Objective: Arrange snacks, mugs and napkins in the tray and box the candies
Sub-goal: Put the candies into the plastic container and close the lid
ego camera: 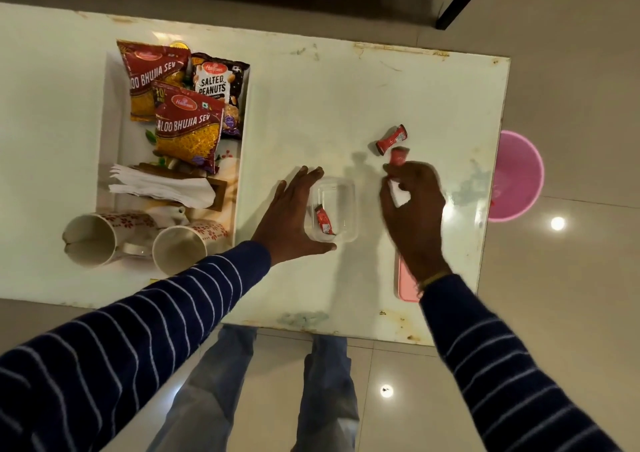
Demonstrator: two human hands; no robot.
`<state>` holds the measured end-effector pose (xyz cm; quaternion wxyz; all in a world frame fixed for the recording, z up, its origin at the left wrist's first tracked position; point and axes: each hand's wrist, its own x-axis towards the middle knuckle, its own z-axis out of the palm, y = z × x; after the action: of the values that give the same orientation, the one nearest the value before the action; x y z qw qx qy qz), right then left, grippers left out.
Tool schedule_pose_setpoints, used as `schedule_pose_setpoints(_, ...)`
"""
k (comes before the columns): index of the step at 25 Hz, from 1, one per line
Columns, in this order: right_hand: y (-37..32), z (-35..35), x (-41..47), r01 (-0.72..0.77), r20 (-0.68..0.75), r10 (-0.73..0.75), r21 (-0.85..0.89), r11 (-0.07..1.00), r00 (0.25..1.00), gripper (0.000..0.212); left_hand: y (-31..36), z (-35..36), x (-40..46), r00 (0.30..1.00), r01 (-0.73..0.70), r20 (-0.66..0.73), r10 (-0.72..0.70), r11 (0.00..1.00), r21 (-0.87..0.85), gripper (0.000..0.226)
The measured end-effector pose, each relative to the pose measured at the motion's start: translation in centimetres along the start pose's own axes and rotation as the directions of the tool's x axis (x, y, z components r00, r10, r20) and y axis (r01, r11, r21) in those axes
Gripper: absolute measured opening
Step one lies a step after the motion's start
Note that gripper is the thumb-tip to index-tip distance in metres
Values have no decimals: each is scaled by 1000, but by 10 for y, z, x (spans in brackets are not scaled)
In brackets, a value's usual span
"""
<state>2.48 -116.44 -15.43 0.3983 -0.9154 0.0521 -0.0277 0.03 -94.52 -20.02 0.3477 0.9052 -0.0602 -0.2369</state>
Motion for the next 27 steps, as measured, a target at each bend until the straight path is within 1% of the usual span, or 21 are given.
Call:
schedule_pose_setpoints(1,-12,7,-18,46,73,-47,12,999,996,21,1,0,1,1000,5,-3,-5,1000,0,125)
schedule_pose_setpoints(3,-25,16,-46,99,234,-85,-49,994,969,25,2,1,2,1000,15,-2,-15,1000,18,121)
schedule_pose_setpoints(4,-25,18,-52,112,268,-88,-77,991,960,28,3,0,2,1000,14,2,-14,999,30,119)
schedule_pose_setpoints(5,-24,18,-48,111,258,-86,-81,991,962,30,3,0,2,1000,11,2,-11,999,32,119)
schedule_pose_setpoints(7,-15,14,-25,72,170,-58,-78,994,984,35,3,-1,1,1000,4,-18,-4,1000,11,119)
schedule_pose_setpoints(8,-9,13,-9,48,152,-30,-114,992,988,40,3,-1,0,1000,3,-28,-3,1000,4,119)
schedule_pose_setpoints(9,-1,12,9,30,173,1,-173,985,985,46,3,-1,-1,999,5,-35,-5,1000,1,120)
schedule_pose_setpoints(11,14,10,41,59,286,37,-320,945,958,57,5,-1,-2,999,8,-41,-7,1000,5,120)
schedule_pose_setpoints(12,20,9,52,103,337,36,-384,918,941,56,6,-1,-3,999,7,-43,-7,1000,13,120)
schedule_pose_setpoints(13,26,7,59,145,368,26,-429,892,929,49,7,-2,-3,999,8,-43,-7,1000,22,119)
schedule_pose_setpoints(15,34,5,61,184,375,10,-477,860,927,25,7,-4,-4,999,11,-36,-10,999,35,118)
schedule_pose_setpoints(16,36,4,57,165,361,18,-472,866,932,17,7,-5,-4,999,14,-31,-12,999,37,117)
schedule_pose_setpoints(17,36,3,51,124,334,34,-440,889,942,15,7,-5,-3,1000,15,-26,-15,999,35,117)
schedule_pose_setpoints(19,28,0,35,9,228,62,-298,955,972,13,7,-5,-3,1000,19,-17,-19,1000,18,117)
schedule_pose_setpoints(20,19,0,25,-18,166,54,-212,977,985,12,7,-4,-2,1000,24,-15,-24,1000,5,117)
schedule_pose_setpoints(21,8,1,14,-16,125,34,-144,989,992,12,7,-4,-2,999,32,-15,-32,999,-8,117)
schedule_pose_setpoints(22,-4,5,1,5,121,8,-102,995,993,13,8,-3,-1,999,42,-18,-43,999,-22,117)
schedule_pose_setpoints(24,-23,14,-27,64,204,-39,-121,991,978,21,11,-3,-1,998,55,-23,-56,997,-46,118)
schedule_pose_setpoints(25,-29,16,-40,60,240,-24,-145,988,970,31,13,-3,-1,998,51,-27,-52,998,-48,118)
schedule_pose_setpoints(26,-31,16,-51,3,234,32,-148,989,972,39,14,-3,0,999,45,-28,-46,998,-44,118)
schedule_pose_setpoints(27,-30,14,-61,-95,185,120,-136,986,975,44,15,-4,0,999,43,-26,-44,998,-41,117)
